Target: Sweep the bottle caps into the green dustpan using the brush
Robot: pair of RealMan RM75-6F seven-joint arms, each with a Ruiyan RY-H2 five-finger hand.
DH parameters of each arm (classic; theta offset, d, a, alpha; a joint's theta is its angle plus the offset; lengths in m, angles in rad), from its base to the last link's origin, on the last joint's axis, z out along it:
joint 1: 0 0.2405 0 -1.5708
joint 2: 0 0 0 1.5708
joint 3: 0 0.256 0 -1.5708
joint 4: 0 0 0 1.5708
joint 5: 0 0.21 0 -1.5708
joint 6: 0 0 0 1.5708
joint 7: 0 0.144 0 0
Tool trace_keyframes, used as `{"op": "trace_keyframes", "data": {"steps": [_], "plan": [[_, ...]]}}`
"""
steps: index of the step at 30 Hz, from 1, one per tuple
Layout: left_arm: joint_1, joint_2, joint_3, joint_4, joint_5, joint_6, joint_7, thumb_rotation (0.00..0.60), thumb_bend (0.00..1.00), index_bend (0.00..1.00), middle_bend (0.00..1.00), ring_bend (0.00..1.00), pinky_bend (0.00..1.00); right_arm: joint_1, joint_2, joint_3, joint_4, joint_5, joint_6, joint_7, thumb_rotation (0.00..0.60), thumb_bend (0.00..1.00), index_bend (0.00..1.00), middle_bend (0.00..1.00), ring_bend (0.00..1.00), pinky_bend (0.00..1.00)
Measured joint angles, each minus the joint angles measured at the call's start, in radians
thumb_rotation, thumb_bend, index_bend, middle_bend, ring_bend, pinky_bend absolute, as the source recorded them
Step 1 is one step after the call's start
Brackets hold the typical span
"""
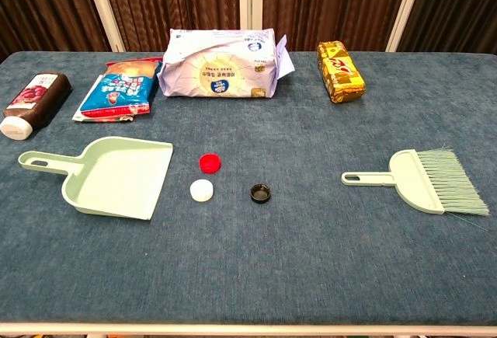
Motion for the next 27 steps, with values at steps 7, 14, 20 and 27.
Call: {"op": "trace_keyframes", "data": {"steps": [7,14,20,27], "plan": [[-0.002,-0.003,0.004,0.002,0.006,-0.005,-0.009,0.6,0.11,0.3,0.28,0.18,0.15,0.107,-0.03,0.031,-0.042,0.062,-0.171,-0.226,0.6,0.16,0.23,0.32,0.05,0.02],[0.006,-0.009,0.011,0.019,0.014,0.005,-0.03,0.6,0.11,0.3,0.28,0.18,0.15,0.23,-0.143,0.068,-0.062,0.207,-0.304,-0.608,0.6,0.13,0.27,0.32,0.07,0.02],[0.01,-0.018,0.016,0.041,0.012,-0.001,-0.05,0.6,0.11,0.3,0.28,0.18,0.15,0.33,-0.323,0.085,-0.027,0.379,-0.37,-0.811,0.6,0.12,0.3,0.34,0.07,0.05],[0.011,-0.029,0.016,0.064,0.012,-0.007,-0.067,0.6,0.11,0.3,0.28,0.18,0.15,0.379,-0.466,0.054,0.095,0.418,-0.36,-0.909,0.6,0.13,0.31,0.36,0.09,0.09]]}}
